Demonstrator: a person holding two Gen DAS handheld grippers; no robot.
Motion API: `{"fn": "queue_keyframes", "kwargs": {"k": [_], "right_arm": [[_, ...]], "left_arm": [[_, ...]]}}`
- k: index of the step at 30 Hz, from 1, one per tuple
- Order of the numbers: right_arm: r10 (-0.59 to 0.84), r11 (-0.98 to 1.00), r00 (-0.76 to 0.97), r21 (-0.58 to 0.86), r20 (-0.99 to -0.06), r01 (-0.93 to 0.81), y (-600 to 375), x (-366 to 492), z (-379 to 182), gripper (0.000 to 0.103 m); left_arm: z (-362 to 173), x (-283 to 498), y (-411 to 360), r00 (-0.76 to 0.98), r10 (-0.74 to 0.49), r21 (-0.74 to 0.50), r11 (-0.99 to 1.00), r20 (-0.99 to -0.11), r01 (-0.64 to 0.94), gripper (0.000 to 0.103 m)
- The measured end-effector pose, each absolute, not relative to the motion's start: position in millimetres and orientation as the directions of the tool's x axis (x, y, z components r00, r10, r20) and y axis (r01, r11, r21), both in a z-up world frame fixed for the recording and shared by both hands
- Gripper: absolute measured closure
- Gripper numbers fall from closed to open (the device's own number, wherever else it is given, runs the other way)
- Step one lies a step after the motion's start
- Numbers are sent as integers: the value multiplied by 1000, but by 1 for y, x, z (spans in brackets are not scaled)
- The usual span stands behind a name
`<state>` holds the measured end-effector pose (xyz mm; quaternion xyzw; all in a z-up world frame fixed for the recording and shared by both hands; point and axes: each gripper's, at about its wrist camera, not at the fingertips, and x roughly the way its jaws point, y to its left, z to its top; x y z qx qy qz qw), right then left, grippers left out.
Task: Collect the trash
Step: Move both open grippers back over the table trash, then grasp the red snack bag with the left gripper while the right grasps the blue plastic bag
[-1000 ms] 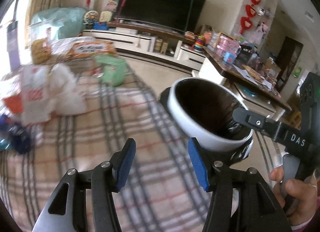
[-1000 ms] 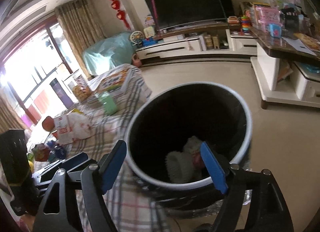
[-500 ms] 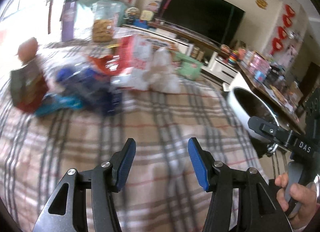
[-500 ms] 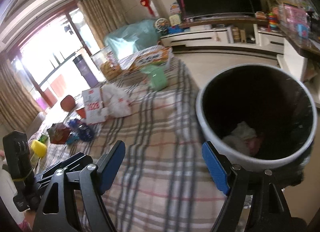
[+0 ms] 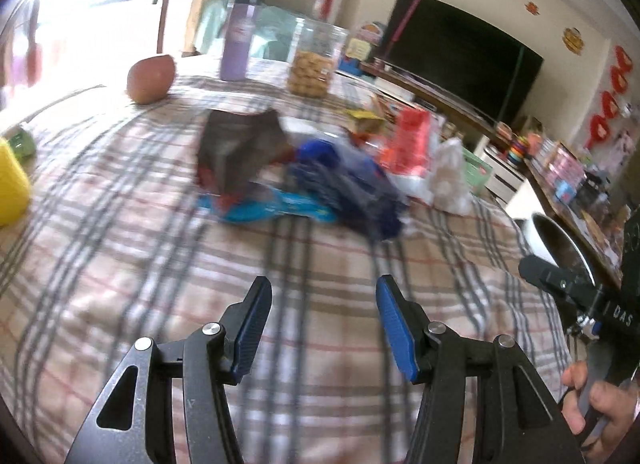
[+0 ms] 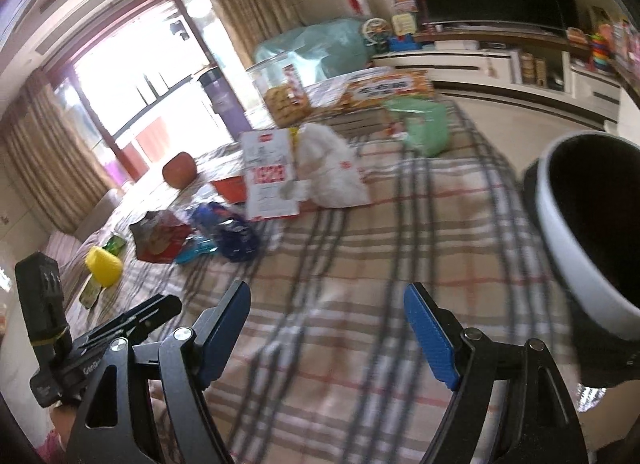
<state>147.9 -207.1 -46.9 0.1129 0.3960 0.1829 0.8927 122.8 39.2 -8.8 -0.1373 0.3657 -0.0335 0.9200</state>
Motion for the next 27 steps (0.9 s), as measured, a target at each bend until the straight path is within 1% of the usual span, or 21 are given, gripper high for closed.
{"fn": "queue_keyframes", "kwargs": {"k": [10,16,21,22,23,24,26,27], "right_arm": [[463,886,569,344,-680,-309,-160,164,-56,23],[490,870,542,350,-683,-346,-138,177,-59,23],[505,861,534,347,-678,-373,-122,189,-59,24],[504,860,534,344,-679,-376,-119,192,-61,25],[502,861,531,340,-682,-378,-115,196,-63,26],[502,861,526,339,-686,-379,-112,200,-64,26],[503,860,518,339,-692,-382,-106,205,-67,31],[501,860,516,336,-694,-383,-103,208,-68,32]], "left_arm": [[-2,129,81,758,-101,-286,951,-644,-116,49],[7,146,94,779,-108,-307,945,-618,-113,49],[5,163,101,784,-97,-288,952,-613,-107,51],[1,167,102,780,-96,-286,952,-618,-110,55],[-2,171,102,774,-101,-289,951,-625,-109,63],[-5,175,103,766,-108,-292,950,-634,-108,68],[-12,182,103,753,-119,-298,949,-647,-106,80],[-15,184,103,748,-122,-297,949,-652,-104,84]]}}
